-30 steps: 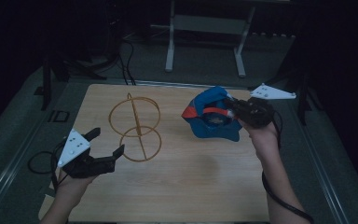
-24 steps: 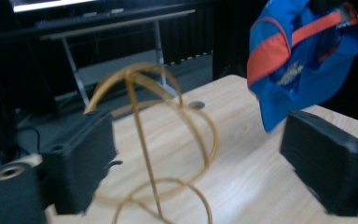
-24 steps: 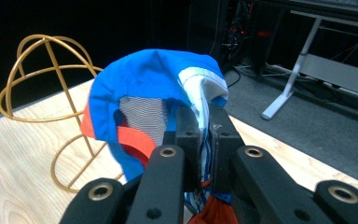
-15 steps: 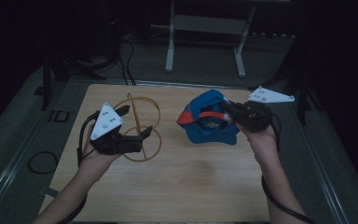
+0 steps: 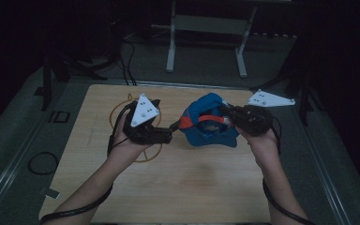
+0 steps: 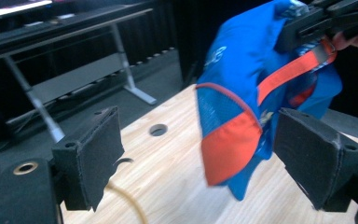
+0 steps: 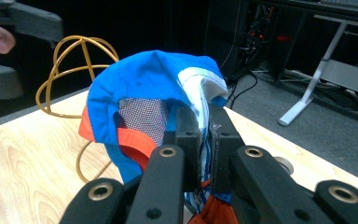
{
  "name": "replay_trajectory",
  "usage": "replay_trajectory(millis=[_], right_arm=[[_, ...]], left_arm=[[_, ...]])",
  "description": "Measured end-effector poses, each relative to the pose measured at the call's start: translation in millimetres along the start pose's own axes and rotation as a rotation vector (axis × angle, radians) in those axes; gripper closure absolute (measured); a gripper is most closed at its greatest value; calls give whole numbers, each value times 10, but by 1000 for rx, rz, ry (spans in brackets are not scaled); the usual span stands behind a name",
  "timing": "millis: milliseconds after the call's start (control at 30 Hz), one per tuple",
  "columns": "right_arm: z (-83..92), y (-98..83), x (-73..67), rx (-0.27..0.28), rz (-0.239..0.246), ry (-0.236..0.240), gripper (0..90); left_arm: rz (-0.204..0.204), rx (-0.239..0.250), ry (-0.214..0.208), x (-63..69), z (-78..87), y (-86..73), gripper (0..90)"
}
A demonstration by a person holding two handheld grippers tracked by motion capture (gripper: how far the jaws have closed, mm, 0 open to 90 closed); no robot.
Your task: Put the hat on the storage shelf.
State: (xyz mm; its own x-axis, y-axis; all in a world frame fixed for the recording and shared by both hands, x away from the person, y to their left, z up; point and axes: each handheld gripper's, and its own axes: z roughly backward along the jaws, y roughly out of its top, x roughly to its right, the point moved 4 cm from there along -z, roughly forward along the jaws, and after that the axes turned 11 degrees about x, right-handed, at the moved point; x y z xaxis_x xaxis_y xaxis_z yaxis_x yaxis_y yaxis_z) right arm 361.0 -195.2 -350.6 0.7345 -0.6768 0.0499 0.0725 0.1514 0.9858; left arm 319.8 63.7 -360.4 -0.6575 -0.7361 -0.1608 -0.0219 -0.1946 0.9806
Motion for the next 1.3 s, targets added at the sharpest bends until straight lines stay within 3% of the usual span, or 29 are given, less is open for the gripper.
replay_trajectory(millis=[333, 467, 533, 600, 667, 800, 833, 933, 1067, 1200, 1300], right_arm=[[38, -41, -69, 3, 2, 26, 851], [54, -49, -114, 4, 6, 36, 851], [59, -50, -143, 0, 15, 42, 851], [63, -44, -174, -4, 20, 48, 851], [59, -40, -214, -3, 26, 59, 851], [61, -40, -255, 0, 32, 70, 851], [69, -37, -283, 6, 31, 76, 851], [79, -38, -309, 12, 31, 86, 851], [78, -44, -334, 10, 40, 88, 850], [78, -58, -351, 4, 46, 94, 850], [77, -87, -352, -4, 46, 92, 850]], left_arm=[[20, -10, -54, 155, -347, 32, 210], [18, -49, -93, 234, -484, 49, 228], [16, -56, -84, 264, -526, 64, 251], [47, -52, -104, 294, -560, 88, 302], [22, -64, -97, 323, -604, 100, 329], [30, -95, -110, 356, -664, 72, 360], [61, -96, -125, 352, -668, 63, 446], [76, -110, -125, 358, -686, 37, 487], [54, -126, -126, 386, -720, 18, 649], [30, -140, -125, 412, -747, 16, 871], [15, -159, -120, 437, -779, 8, 892]])
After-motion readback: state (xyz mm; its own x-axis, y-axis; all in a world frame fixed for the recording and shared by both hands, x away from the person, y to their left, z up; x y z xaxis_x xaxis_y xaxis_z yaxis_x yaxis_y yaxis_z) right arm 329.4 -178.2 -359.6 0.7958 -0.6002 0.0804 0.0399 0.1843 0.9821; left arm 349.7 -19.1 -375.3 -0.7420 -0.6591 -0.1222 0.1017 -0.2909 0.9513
